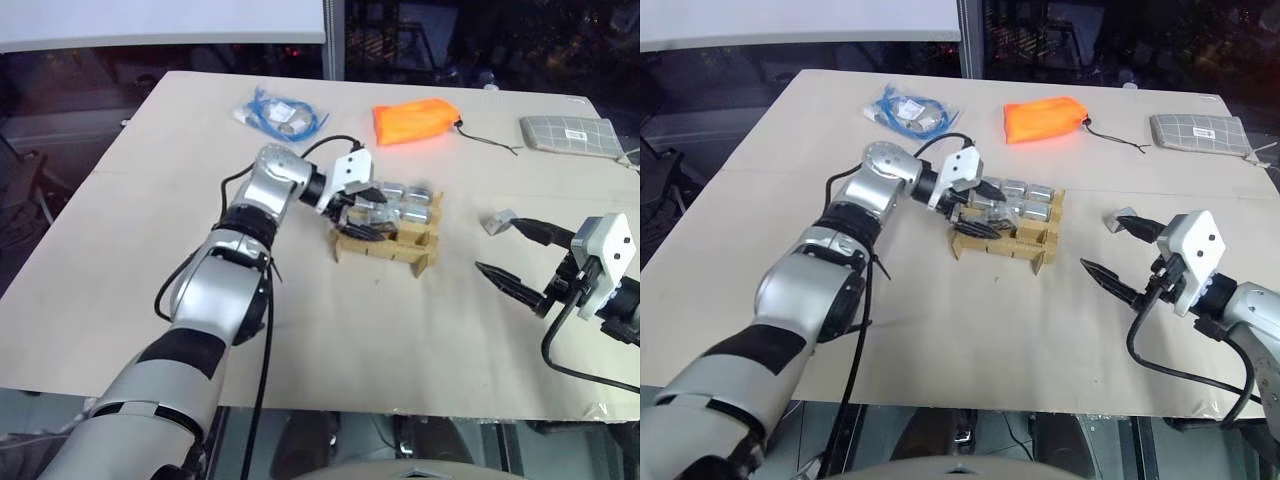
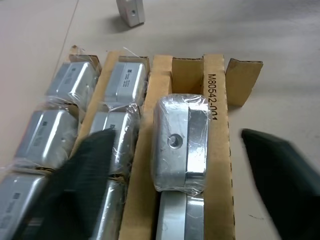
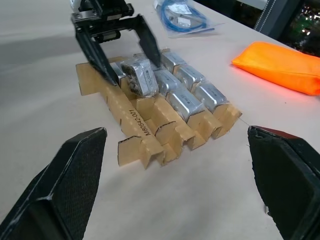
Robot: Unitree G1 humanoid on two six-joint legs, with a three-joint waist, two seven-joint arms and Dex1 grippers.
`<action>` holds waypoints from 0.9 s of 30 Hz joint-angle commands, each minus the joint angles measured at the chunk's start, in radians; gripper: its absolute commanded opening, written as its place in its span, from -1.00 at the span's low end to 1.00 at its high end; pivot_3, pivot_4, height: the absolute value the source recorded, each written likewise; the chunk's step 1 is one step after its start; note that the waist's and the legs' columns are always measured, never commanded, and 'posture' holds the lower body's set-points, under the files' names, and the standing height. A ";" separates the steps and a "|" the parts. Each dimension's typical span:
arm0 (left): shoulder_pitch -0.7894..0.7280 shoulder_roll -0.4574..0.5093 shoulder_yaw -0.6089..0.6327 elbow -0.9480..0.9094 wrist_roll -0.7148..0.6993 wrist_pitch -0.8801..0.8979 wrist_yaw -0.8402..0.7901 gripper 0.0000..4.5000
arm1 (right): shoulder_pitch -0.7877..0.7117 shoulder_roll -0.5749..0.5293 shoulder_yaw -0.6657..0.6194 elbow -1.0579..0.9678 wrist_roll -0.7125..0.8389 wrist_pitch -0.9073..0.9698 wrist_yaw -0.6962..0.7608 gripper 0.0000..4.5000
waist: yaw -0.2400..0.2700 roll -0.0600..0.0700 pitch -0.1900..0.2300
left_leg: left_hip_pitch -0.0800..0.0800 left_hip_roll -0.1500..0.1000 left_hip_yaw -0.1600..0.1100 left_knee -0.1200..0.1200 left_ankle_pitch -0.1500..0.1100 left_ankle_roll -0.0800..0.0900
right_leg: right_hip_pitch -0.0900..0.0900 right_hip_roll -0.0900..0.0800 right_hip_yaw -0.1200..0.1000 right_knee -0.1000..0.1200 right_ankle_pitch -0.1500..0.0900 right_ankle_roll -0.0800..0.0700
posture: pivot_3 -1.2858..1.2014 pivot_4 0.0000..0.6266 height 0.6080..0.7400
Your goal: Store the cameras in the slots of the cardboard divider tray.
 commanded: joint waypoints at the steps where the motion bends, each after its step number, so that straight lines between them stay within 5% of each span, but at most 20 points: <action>1: -0.010 0.001 0.005 -0.037 -0.004 -0.009 -0.005 -0.22 | 0.009 -0.004 -0.026 -0.031 0.002 -0.015 -0.004 1.00 | 0.000 0.000 0.000 | 0.000 0.000 0.000 0.000 0.000 0.000 | 0.000 0.000 0.000 0.000 0.000 0.000 | 0.03 -0.52 1.00; 2: -0.011 0.001 0.005 -0.036 -0.004 -0.009 -0.007 -0.52 | 0.013 -0.003 -0.027 -0.034 0.001 -0.015 -0.006 1.00 | 0.000 0.000 0.000 | 0.000 0.000 0.000 0.000 0.000 0.000 | 0.000 0.000 0.000 0.000 0.000 0.000 | 0.03 -0.52 1.00; 4: -0.011 0.001 0.004 -0.034 -0.004 -0.014 -0.012 -0.68 | 0.021 -0.001 -0.031 -0.039 -0.001 -0.016 -0.009 1.00 | 0.000 0.000 0.000 | 0.000 0.000 0.000 0.000 0.000 0.000 | 0.000 0.000 0.000 0.000 0.000 0.000 | 0.03 -0.52 1.00; 27: -0.162 0.011 -0.079 0.114 0.140 -0.119 -0.026 -0.67 | 0.076 0.023 -0.026 -0.077 -0.023 -0.035 -0.051 1.00 | -0.004 0.000 0.000 | 0.000 0.000 0.001 0.000 0.000 0.000 | 0.000 0.001 0.001 0.000 0.000 0.000 | 0.03 -0.52 1.00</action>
